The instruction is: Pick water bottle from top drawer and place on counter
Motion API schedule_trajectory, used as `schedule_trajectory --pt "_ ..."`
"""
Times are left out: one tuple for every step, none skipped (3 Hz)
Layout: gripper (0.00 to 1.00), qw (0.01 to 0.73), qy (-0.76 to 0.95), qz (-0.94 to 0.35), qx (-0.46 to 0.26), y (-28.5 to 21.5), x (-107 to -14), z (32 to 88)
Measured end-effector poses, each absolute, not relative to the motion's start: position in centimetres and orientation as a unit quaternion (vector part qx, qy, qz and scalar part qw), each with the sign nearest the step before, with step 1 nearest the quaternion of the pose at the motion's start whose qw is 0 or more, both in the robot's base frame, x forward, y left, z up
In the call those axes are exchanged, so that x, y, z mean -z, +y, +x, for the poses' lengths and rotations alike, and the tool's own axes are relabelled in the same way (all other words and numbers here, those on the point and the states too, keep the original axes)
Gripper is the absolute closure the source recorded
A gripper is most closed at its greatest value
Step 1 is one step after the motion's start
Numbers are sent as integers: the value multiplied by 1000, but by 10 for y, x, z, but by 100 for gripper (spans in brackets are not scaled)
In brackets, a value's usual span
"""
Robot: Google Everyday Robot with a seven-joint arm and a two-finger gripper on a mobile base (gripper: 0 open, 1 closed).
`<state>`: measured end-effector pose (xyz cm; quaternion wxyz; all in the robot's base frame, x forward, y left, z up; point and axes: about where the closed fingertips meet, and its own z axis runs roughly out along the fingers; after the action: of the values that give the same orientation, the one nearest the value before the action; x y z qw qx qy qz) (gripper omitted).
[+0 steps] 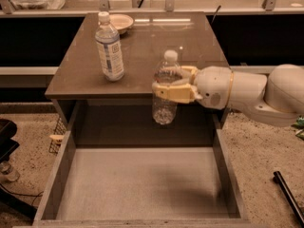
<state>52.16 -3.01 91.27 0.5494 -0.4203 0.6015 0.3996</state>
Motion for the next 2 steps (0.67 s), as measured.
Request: schedule_trajectory --pt "100 586 615 -386 -359 -45 -966 559" --pt "100 628 613 -358 -319 -52 -998 596"
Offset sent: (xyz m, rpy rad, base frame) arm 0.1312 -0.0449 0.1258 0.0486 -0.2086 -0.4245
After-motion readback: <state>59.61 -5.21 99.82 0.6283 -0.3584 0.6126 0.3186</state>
